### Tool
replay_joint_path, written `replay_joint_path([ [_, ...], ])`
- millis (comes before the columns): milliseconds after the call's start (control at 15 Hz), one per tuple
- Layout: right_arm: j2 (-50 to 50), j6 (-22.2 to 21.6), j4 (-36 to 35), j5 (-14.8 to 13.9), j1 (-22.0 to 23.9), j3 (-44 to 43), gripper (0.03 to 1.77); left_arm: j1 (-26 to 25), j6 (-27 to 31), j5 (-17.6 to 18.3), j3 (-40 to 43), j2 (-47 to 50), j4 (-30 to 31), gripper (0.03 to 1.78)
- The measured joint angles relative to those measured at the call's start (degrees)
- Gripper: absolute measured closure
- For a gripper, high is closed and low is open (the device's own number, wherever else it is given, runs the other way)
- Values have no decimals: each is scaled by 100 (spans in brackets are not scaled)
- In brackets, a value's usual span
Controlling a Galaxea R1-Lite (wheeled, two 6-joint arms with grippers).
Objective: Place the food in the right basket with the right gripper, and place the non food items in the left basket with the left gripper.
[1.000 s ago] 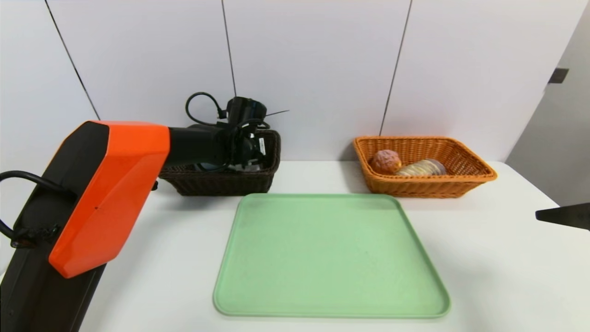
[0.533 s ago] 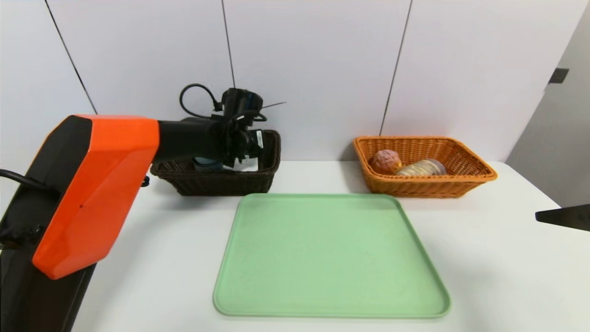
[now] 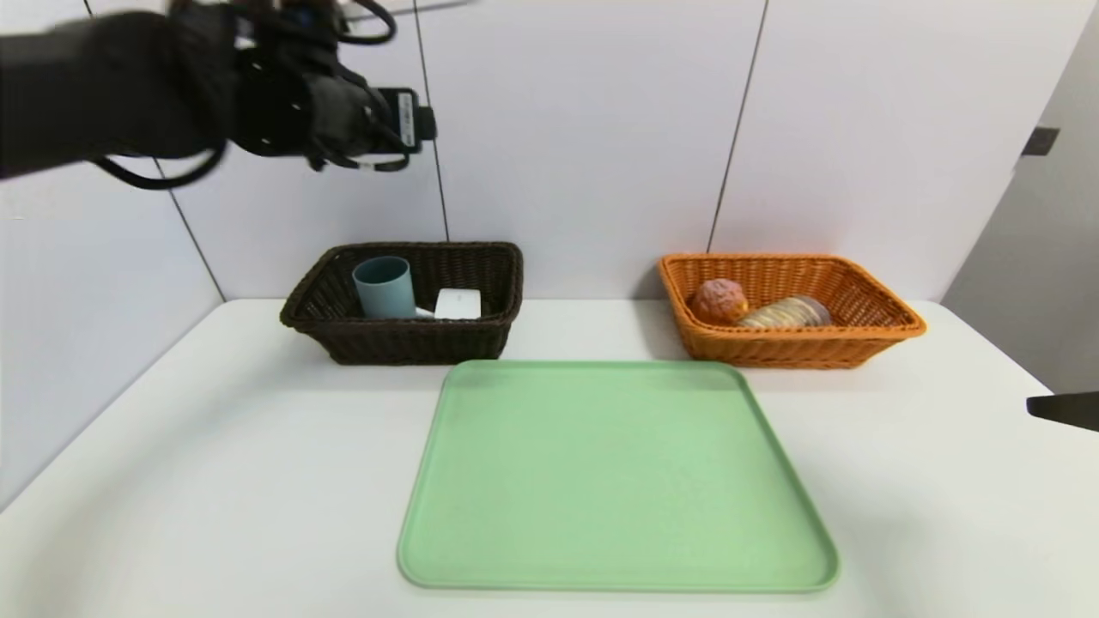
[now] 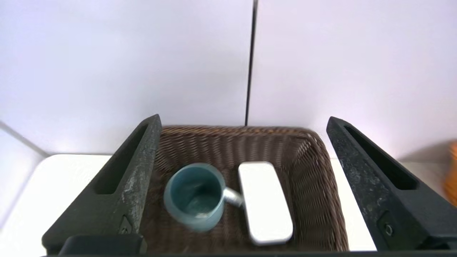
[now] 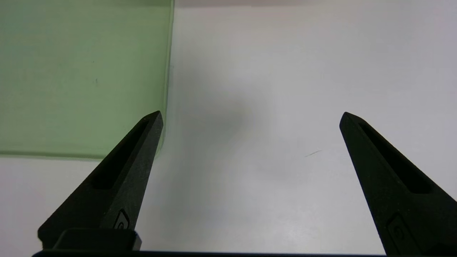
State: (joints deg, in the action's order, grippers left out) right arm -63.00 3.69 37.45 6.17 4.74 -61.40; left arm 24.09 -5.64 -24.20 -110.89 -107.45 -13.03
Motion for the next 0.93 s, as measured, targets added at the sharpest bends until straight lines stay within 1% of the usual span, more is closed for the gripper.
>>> replay_joint_path([
  [133, 254, 93, 177, -5, -1, 29, 9, -37, -41, 108, 402, 1024, -703, 16],
  [267, 590, 94, 293, -2, -6, 179, 9, -288, -88, 168, 1006, 2013, -1135, 15],
  [400, 1091, 94, 306, 17, -17, 503, 9, -783, -110, 215, 1737, 3031, -1304, 14],
  [533, 1714, 105, 299, 37, -45, 914, 9, -1346, -122, 262, 2679, 4180, -1381, 14],
  [600, 2100, 110, 295, 50, -72, 1157, 9, -1549, -124, 278, 3143, 4731, -1401, 14],
  [733, 2890, 115, 288, 105, -144, 1612, 9, -1836, -116, 295, 4079, 5858, -1453, 13],
  [933, 4162, 116, 271, 177, -290, 2291, 9, -2041, -99, 394, 5121, 7357, -1659, 12],
])
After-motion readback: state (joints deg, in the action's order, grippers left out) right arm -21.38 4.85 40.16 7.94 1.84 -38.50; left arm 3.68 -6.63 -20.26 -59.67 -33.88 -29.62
